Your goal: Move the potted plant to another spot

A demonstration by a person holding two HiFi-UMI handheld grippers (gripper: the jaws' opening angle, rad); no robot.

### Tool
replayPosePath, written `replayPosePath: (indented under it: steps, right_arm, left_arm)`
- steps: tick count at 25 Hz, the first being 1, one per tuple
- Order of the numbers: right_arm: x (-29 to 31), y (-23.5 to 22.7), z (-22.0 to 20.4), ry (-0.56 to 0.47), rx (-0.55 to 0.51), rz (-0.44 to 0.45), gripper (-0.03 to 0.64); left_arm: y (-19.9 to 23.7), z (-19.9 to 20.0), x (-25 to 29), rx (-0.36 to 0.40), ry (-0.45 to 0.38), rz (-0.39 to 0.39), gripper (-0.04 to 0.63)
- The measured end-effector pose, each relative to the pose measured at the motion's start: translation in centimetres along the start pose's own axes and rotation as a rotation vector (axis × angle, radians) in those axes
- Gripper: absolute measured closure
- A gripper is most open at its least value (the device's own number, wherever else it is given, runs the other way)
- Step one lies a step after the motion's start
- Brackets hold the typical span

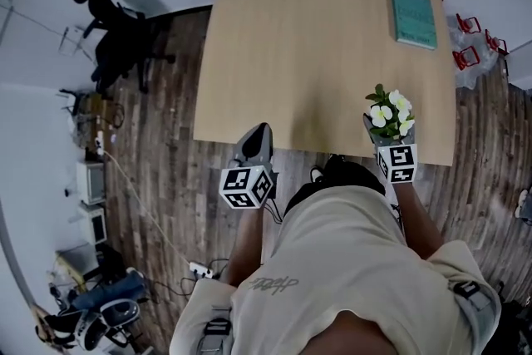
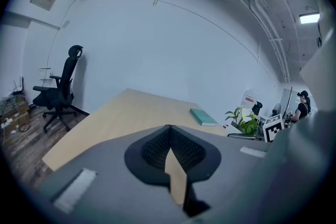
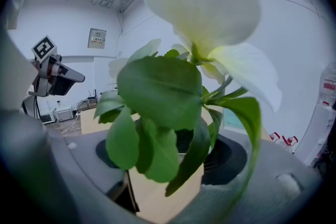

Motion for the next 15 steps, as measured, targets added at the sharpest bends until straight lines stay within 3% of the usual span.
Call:
replayPosePath:
  steps: [7, 15]
  right_arm:
    - [3.0, -2.5, 0.0, -0.013, 0.026, 0.011, 0.270]
    - [4.7, -6.0, -0.3, -0.005, 0.039, 0.021, 0.270]
  left_arm:
    - [-1.9, 3.7, 3.8, 0.102, -0.011, -0.026, 0.577]
    - [-3.4, 5.9, 5.7, 0.138, 0.027, 0.004, 0.577]
Point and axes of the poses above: the fingertips, and each gripper's own axes: x forward along the fingers, y to its left, z out of its top, the point moved 10 cm from there along -x, backward along the fingers, and after that the axes turned 8 degrees about z, right-handed, at the moved point
